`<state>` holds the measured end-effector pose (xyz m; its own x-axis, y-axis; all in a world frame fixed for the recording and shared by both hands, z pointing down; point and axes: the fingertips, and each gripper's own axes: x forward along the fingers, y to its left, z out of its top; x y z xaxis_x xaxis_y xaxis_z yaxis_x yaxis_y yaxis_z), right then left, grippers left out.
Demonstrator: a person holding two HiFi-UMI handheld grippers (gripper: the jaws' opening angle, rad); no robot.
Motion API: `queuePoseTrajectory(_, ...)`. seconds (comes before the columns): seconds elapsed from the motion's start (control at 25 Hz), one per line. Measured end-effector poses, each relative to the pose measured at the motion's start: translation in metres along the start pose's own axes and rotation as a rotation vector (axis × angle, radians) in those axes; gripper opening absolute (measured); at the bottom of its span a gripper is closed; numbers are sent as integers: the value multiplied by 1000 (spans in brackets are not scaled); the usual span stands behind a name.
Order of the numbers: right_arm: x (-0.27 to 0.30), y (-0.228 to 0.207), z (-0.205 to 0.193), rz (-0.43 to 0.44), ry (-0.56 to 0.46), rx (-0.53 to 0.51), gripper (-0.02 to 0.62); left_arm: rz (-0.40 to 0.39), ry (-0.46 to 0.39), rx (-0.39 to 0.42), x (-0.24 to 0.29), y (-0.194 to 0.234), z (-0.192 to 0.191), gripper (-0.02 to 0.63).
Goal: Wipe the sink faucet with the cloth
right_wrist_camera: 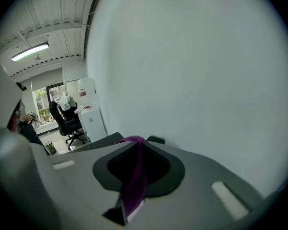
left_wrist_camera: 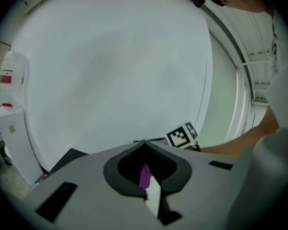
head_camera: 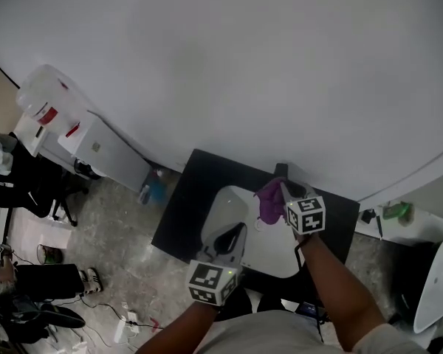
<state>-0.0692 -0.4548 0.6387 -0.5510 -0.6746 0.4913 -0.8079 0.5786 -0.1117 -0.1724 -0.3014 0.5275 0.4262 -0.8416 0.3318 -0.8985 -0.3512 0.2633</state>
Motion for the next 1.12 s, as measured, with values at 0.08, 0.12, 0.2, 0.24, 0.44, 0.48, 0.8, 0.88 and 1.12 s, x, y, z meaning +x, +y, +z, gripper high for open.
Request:
queuePoseTrajectory(0.08, 23, -26, 26, -42, -11, -16, 31, 8, 5, 0, -1, 3, 0, 6)
queuePoseTrajectory(0.12, 33, -36, 30, -57, 2, -23, 31, 10, 9, -2, -1, 4, -1, 6)
queuePoseTrajectory(0.2, 40, -42, 24, -58, 32, -38, 31, 11, 15, -1, -1, 2, -4, 6)
queuePoseTrajectory(0.24, 35, -35, 18, -45, 31, -54, 31, 10, 16, 4, -2, 0, -5, 6)
queuePoseTrajectory(0.44, -20, 36, -59, 92, 34, -105, 31, 18, 14, 13, -4, 9, -8, 6)
queuePoseTrajectory(0.48, -22, 40, -75, 93, 53, -106, 31, 18, 16, 8, -4, 10, -8, 6)
queuePoseTrajectory(0.8, 38, -6, -57, 8, 101, -168, 32, 18, 24, 1, -3, 2, -10, 6)
queuePoseTrajectory(0.88, 29, 8, -67, 25, 97, -180, 31, 21, 22, -2, -4, 3, -11, 6)
queuePoseTrajectory(1.12, -11, 46, -96, 92, 81, -99, 31, 22, 22, -15, -4, 7, -12, 6)
